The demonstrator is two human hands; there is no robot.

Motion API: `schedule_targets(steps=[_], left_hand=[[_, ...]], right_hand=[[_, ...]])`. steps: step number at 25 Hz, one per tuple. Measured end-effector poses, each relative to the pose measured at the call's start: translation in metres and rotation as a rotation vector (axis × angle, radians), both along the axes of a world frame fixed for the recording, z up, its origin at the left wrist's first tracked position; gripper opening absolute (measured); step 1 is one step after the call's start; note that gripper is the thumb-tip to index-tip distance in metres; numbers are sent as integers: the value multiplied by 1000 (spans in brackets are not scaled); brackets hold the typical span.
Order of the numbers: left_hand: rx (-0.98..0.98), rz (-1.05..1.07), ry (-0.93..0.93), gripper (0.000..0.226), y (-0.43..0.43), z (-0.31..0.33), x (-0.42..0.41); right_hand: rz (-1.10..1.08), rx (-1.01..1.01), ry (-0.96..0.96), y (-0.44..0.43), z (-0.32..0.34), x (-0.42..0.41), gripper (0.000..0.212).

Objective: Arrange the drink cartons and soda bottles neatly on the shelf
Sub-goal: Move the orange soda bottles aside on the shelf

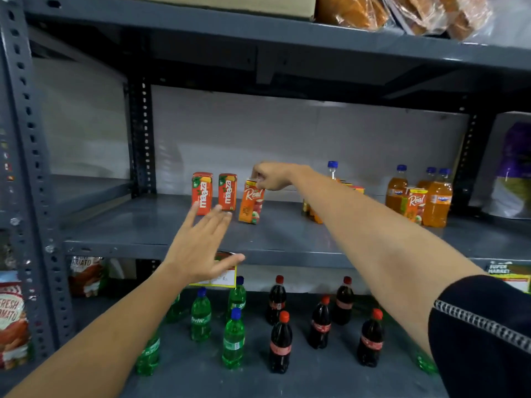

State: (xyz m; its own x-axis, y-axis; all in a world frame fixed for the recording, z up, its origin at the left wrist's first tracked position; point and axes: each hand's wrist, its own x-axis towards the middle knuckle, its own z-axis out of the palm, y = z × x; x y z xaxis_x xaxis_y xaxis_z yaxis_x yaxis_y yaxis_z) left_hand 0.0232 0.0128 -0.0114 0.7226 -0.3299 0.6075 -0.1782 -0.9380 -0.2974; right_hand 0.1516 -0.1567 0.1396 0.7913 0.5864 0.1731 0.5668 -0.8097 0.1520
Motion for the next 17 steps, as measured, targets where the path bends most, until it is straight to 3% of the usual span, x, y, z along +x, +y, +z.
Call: schedule_targets(steps=[6,11,17], left_hand=[[-35,3,-9,101,-106,8,19],[-57,35,33,103,-131,-9,31],[-70,26,43,98,-131,-11,34]], right_hand=[[-75,-118,-6,-70,16,16,36],[-106,-197,-128,-93,1,34,35],[13,-68,-85,-110,2,44,42]])
